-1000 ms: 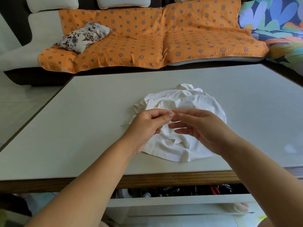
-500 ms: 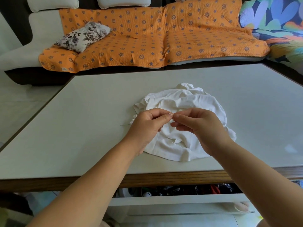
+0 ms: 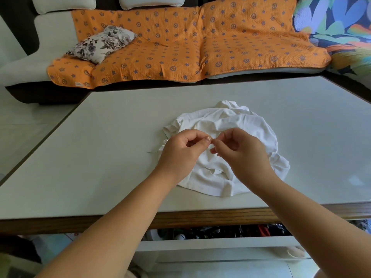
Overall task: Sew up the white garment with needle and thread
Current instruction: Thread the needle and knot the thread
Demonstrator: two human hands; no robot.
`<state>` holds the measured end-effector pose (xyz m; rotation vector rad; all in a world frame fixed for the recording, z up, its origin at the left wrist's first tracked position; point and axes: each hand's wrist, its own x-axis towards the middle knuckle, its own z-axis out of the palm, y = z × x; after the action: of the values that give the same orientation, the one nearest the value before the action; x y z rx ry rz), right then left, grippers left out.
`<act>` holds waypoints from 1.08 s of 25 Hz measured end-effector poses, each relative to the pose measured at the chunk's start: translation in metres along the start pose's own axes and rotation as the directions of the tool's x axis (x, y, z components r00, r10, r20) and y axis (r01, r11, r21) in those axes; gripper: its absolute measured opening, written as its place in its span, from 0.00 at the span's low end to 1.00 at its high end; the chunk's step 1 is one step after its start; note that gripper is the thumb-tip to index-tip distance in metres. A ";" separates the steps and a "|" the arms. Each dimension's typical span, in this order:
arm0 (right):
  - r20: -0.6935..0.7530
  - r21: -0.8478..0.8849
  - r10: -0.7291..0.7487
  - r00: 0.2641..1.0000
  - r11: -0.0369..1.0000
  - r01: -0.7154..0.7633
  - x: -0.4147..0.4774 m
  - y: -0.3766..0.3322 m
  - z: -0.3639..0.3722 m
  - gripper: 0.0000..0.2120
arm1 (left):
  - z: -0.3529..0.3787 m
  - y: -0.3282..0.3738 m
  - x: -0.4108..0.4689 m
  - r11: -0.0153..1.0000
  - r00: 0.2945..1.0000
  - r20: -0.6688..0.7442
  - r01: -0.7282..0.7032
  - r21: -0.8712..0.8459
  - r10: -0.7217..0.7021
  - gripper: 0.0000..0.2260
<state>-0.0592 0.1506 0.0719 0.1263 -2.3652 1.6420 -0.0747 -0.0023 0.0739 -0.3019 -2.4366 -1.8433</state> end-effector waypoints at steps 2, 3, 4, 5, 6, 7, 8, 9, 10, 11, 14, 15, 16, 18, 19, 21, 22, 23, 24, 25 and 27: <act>-0.027 -0.070 -0.094 0.995 0.993 0.092 0.001 0.003 0.000 0.06 | -0.001 0.000 0.001 1.000 1.000 0.001 0.008 0.019 -0.008 0.06; -0.040 -0.094 -0.148 0.988 0.985 0.143 0.001 0.005 0.000 0.06 | -0.001 0.000 0.001 1.000 1.000 0.004 0.008 0.031 -0.008 0.06; -0.050 -0.112 -0.194 0.980 0.976 0.187 0.002 0.006 0.000 0.07 | -0.002 0.001 0.001 0.999 1.000 0.008 0.007 0.040 -0.007 0.06; -0.054 -0.126 -0.225 0.973 0.968 0.217 0.002 0.007 -0.001 0.07 | -0.003 0.002 0.001 0.999 1.000 0.012 0.006 0.043 -0.007 0.06; -0.050 -0.133 -0.232 0.971 0.965 0.224 0.003 0.007 -0.001 0.08 | -0.003 0.002 0.001 0.999 1.000 0.014 0.006 0.041 -0.007 0.06; -0.040 -0.115 -0.209 0.977 0.972 0.203 0.003 0.007 -0.002 0.08 | -0.004 0.002 0.001 0.999 1.000 0.014 0.006 0.037 -0.006 0.06; -0.017 -0.052 -0.151 0.988 0.987 0.150 0.004 0.005 -0.003 0.08 | -0.004 0.003 0.000 0.999 1.000 0.014 0.004 0.036 -0.004 0.06; 0.026 0.060 -0.074 0.997 0.996 0.072 0.004 0.003 -0.005 0.08 | -0.005 0.003 0.000 0.999 1.000 0.015 0.001 0.041 -0.001 0.06; 0.080 0.173 0.004 0.997 0.985 -0.018 0.004 0.001 -0.007 0.09 | -0.005 0.003 0.000 0.999 1.000 0.014 -0.005 0.047 0.004 0.07; 0.138 0.260 0.069 0.988 0.960 -0.103 0.005 0.000 -0.010 0.10 | -0.005 0.003 0.000 0.999 1.000 0.013 -0.012 0.049 0.011 0.07; 0.250 0.258 0.146 0.957 0.943 -0.212 0.005 -0.001 -0.014 0.09 | -0.006 0.003 0.000 0.999 1.000 0.011 -0.023 0.047 0.023 0.07; 0.251 0.217 0.147 0.957 0.955 -0.204 0.004 -0.001 -0.013 0.08 | -0.005 0.002 0.000 0.998 1.000 0.014 -0.027 0.048 0.026 0.06; 0.230 0.190 0.145 0.962 0.963 -0.191 0.004 0.000 -0.012 0.07 | -0.005 0.002 0.000 0.998 0.999 0.018 -0.030 0.054 0.029 0.06; 0.157 0.176 0.135 0.978 0.971 -0.162 0.003 0.000 -0.011 0.05 | -0.003 0.001 0.000 0.997 0.999 0.022 -0.038 0.073 0.037 0.06; 0.121 0.154 0.117 0.986 0.979 -0.135 0.003 0.001 -0.011 0.03 | -0.003 0.001 0.000 0.996 0.999 0.021 -0.043 0.082 0.041 0.06; 0.069 0.070 0.059 0.996 0.995 -0.064 0.002 0.002 -0.011 0.03 | -0.003 0.001 0.000 0.994 0.999 0.020 -0.049 0.093 0.047 0.06; 0.046 0.029 0.016 0.999 0.999 -0.017 0.001 0.003 -0.009 0.05 | -0.003 0.001 0.000 0.994 0.999 0.021 -0.049 0.097 0.047 0.06; 0.022 -0.019 -0.052 0.998 0.998 0.052 0.001 0.004 -0.008 0.06 | -0.003 0.002 0.000 0.994 0.999 0.025 -0.046 0.100 0.044 0.06; 0.002 -0.070 -0.149 0.989 0.986 0.149 0.000 0.006 -0.006 0.07 | -0.003 0.002 0.000 0.994 0.999 0.034 -0.039 0.101 0.036 0.06; -0.008 -0.123 -0.261 0.965 0.958 0.258 0.000 0.009 -0.005 0.07 | -0.004 0.003 0.000 0.995 0.999 0.048 -0.029 0.095 0.025 0.07; 0.001 -0.199 -0.452 0.892 0.874 0.443 0.000 0.014 -0.004 0.04 | -0.005 0.006 -0.001 0.998 0.995 0.101 -0.004 0.069 -0.003 0.08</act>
<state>-0.0620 0.1597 0.0605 0.5492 -2.2256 1.1767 -0.0730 -0.0058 0.0808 -0.4006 -2.5594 -1.7811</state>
